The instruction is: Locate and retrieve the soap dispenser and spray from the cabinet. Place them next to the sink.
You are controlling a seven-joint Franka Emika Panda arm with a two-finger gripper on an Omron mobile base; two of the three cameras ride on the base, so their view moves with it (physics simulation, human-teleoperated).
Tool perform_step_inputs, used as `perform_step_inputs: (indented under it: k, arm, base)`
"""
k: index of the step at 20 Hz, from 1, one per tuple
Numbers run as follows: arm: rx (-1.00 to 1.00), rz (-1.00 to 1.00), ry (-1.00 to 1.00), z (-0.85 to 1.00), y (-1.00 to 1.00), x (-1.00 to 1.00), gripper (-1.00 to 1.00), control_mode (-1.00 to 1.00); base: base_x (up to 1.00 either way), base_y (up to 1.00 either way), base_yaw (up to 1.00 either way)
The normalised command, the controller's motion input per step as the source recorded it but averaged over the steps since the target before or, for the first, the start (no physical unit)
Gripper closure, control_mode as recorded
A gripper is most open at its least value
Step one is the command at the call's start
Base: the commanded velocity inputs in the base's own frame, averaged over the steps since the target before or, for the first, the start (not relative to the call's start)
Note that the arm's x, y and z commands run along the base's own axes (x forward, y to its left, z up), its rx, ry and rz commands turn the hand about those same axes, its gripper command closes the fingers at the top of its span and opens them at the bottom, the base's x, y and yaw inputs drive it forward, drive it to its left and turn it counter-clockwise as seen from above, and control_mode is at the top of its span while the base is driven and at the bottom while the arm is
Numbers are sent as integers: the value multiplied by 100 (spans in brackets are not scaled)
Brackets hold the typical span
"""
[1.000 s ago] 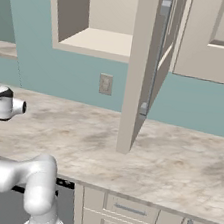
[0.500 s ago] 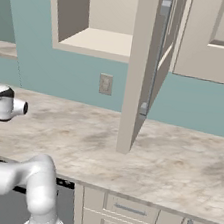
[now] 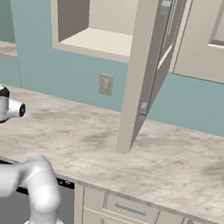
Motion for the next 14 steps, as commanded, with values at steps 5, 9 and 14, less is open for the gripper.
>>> perform_step_inputs:
  k: [5, 9, 14]
  arm:
    - [-5, -12, 12, 18, -36, -13, -100, -100]
    - [-5, -16, 21, 22, -44, -9, -100, -100]
    - [-11, -20, 34, 8, -40, 8, -100, -100]
  base:
    - [0, 0, 0]
    - [0, 0, 0]
    - [0, 0, 0]
